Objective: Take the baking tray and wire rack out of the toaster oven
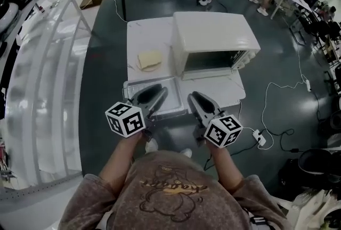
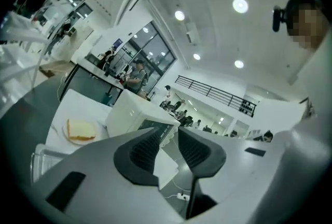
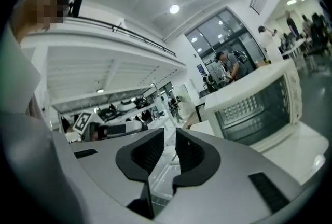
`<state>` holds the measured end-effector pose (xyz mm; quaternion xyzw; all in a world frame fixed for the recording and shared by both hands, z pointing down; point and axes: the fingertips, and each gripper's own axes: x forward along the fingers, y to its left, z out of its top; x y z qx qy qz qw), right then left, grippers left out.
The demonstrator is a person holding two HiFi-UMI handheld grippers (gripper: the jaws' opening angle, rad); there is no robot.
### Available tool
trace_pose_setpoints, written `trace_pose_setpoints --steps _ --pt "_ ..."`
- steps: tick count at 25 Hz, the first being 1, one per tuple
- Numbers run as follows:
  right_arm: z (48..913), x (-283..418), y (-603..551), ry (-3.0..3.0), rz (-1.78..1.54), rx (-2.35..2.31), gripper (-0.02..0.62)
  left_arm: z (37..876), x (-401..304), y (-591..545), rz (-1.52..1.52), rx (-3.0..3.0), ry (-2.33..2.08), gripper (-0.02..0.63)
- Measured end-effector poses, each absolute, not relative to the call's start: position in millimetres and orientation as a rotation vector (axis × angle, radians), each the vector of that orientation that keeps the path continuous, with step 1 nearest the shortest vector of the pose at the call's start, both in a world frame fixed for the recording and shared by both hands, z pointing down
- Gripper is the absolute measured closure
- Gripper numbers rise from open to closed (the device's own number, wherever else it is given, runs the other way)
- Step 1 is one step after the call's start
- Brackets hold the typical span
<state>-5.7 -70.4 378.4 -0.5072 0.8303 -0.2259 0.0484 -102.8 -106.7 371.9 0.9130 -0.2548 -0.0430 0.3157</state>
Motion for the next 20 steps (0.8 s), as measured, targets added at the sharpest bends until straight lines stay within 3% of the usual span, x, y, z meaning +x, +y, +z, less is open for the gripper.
trace_pose_setpoints --steps 2,5,20 --pt "371.7 -4.7 -60.3 2.583 -0.569 -1.617 0.574 369.8 -102.7 -99.8 -0.064 2.475 -0.709 0.531" --pt "367.7 3.0 -44.7 2.581 -0.456 -1.685 0.595 374.6 -102.4 -89.0 0.010 2.578 -0.749 0.600" --pt "421.8 41.5 -30.1 2.509 -0.443 -1.828 0.595 436.9 -91.5 -82.7 0.084 2.675 -0.836 0.603"
